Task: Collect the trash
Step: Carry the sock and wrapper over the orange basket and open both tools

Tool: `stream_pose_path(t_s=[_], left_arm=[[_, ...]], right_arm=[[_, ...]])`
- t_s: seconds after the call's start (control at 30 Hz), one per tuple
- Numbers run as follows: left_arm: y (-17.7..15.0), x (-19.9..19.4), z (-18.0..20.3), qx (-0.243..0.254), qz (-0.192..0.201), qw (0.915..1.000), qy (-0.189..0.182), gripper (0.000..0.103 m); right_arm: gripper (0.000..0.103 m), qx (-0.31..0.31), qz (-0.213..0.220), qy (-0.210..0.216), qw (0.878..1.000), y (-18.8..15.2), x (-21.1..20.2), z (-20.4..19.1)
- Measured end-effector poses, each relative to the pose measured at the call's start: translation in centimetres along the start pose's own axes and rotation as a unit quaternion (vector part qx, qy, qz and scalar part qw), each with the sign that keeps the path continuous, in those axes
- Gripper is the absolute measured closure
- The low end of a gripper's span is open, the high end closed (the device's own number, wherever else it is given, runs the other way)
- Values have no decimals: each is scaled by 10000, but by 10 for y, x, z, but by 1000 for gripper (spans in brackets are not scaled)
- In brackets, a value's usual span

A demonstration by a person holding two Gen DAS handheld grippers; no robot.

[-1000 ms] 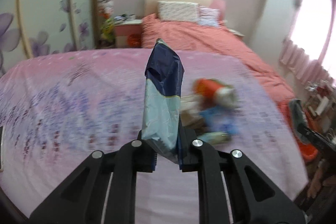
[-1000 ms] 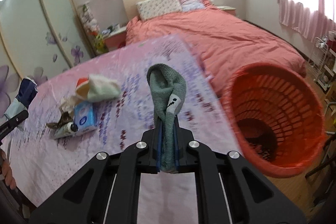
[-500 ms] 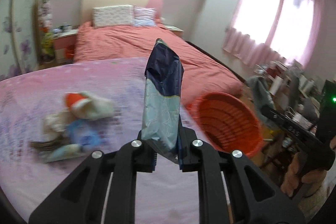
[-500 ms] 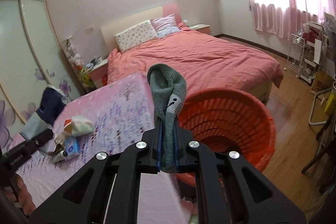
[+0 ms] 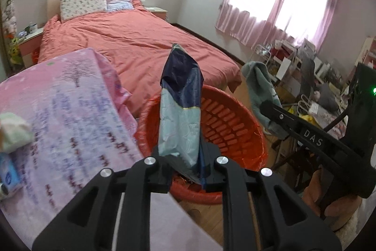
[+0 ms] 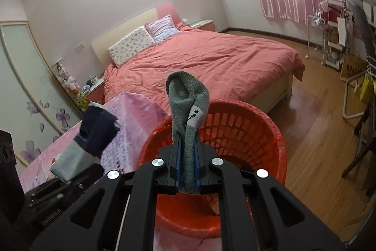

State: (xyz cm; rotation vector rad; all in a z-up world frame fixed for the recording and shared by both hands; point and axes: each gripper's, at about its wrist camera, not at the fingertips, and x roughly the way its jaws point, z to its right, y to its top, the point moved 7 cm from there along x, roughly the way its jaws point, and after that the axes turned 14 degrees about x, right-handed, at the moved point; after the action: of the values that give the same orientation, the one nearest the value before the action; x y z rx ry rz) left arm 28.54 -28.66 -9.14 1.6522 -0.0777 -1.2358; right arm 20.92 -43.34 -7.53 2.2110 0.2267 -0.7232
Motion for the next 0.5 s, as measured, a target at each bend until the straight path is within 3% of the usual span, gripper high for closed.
stream_pose_path(t_s=[0.07,0.1,0.13,0.2,0.5], left_arm=[[-1,16,4,114,-112,9999,26,73],[-3,26,5,148,-204,9997,49,61],[-4,31,4,157,-248,9995,74,56],[-8,38,3,171,-329,9992,116,50],[-30,24,-23,166,-448,9974,531,39]], right_arm=[[90,55,-32,-44,10000,0,7,7],[82,77,-65,-69,9999,-1,10,10],[69,105,-126,-92,9998,-2,16,15],[55,116,-146,-120,9998,-2,18,21],[46,28,-186,-293,9994,-10,14,24]])
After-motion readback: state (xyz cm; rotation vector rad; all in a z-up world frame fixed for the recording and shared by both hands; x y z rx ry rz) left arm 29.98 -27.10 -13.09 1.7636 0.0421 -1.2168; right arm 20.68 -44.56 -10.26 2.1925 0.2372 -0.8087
